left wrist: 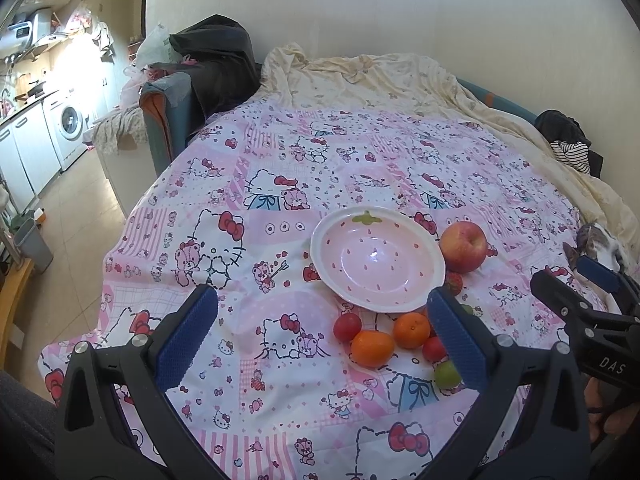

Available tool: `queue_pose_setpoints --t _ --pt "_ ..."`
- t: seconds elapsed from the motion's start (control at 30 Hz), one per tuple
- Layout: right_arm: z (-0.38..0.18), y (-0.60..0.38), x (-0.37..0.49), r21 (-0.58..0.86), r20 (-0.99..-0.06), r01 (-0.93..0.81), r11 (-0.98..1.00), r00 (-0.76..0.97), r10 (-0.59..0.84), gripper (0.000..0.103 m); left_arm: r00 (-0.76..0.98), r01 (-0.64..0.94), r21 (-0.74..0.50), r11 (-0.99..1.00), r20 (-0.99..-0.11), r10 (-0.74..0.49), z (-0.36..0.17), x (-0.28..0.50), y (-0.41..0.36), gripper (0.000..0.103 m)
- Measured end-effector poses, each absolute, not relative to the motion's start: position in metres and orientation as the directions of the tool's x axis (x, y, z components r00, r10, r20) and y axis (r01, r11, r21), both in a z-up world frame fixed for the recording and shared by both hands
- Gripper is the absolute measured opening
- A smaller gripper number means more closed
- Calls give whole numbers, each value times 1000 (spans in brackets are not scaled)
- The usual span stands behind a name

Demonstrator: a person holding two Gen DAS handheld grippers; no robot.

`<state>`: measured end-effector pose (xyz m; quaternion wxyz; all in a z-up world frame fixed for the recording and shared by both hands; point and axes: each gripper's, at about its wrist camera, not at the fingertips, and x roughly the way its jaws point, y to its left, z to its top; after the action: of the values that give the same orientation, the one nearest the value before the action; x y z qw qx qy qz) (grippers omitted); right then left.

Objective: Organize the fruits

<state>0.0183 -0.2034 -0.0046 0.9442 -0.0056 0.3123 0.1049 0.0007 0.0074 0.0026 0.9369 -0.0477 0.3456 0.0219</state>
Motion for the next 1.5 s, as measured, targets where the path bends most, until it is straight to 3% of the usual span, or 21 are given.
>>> queue_pose_setpoints --t 1.5 --pt "-8 -199 19 61 -605 -210 976 770 203 103 757 -82 -82 993 -653 8 1 -2 10 103"
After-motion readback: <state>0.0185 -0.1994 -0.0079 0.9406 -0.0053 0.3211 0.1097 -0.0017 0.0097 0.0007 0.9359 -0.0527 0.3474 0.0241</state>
